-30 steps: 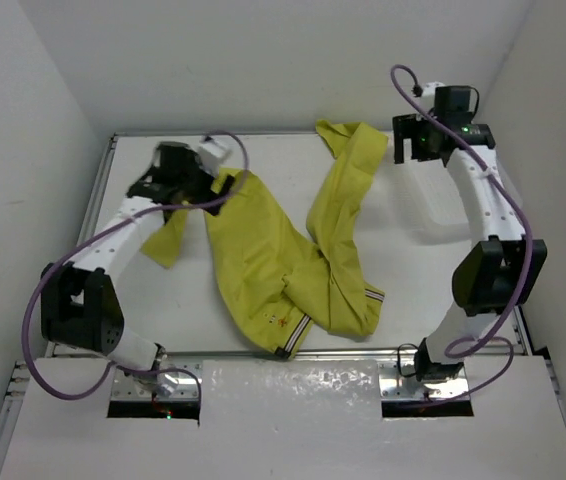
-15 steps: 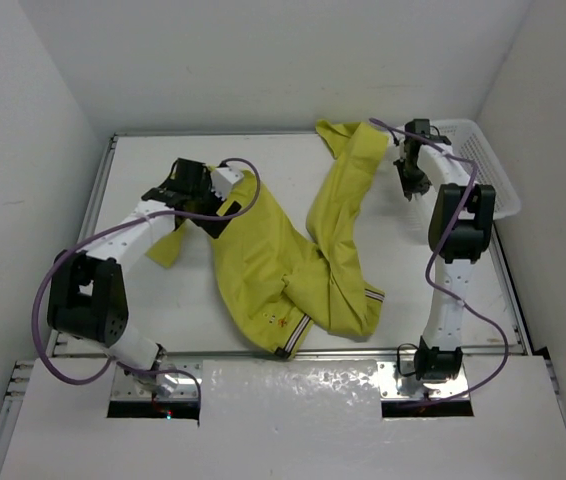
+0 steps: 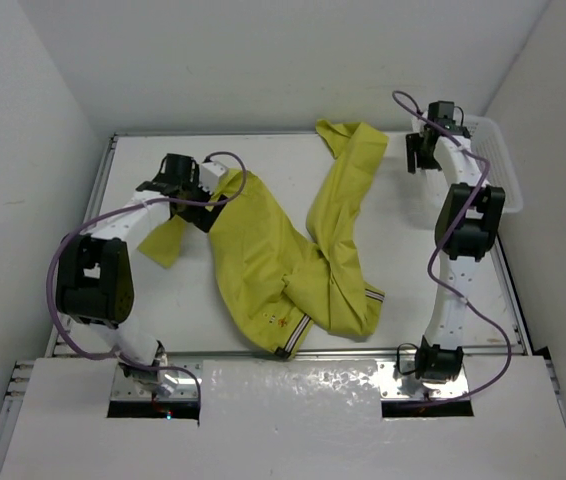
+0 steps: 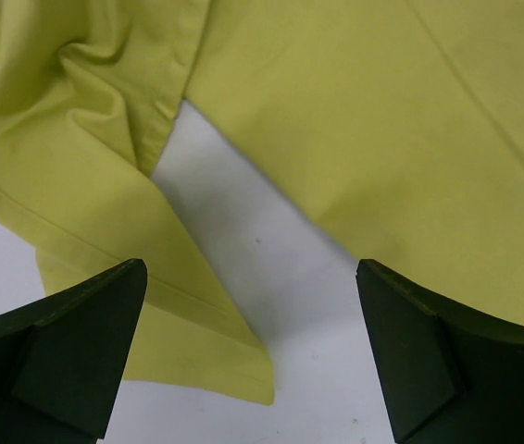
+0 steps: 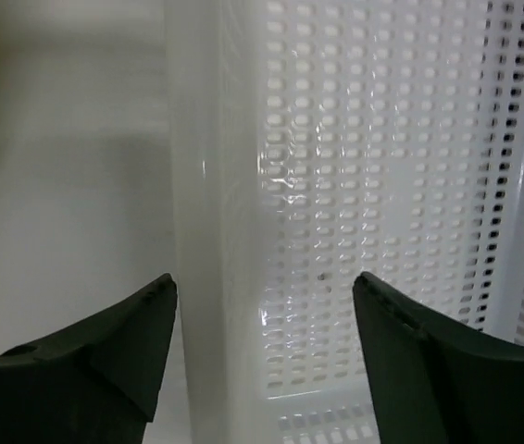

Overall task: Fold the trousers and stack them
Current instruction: Flatten the trousers out

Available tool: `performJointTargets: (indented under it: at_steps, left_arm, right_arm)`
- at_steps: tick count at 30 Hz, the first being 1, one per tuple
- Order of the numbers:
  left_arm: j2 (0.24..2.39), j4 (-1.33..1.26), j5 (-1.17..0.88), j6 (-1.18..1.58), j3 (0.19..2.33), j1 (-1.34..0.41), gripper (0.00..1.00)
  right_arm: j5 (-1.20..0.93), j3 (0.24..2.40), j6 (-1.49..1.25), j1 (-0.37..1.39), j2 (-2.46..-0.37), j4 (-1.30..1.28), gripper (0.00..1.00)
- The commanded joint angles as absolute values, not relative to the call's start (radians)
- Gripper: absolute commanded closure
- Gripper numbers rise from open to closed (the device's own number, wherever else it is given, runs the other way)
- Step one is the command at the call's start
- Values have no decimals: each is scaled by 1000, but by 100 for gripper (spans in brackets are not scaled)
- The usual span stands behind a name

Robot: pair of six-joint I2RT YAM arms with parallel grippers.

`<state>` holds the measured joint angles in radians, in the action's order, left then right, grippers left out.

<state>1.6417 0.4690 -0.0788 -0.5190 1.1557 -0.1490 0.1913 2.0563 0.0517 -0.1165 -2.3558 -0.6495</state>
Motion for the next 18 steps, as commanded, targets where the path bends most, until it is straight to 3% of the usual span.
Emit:
performJointTargets:
  at_steps: [1,4,12,18]
  left_arm:
    - [1652,451,-83,-485,1223,-117,5]
    - [1660,449,-106,-448,1250,-78,5]
    - [1667,489,-63,-417,1250,110,4]
    - [1674,477,-6,-508,1144,120,1]
  right_arm:
    - [74,2164,9,-117,-2286,-591,24]
    - [34,2177,-41,-100,-2183,-597,1]
    - [69,1958,-55,-11,-1756,-597,1]
    - [-32,1405,-64,179,-1464,-561,4]
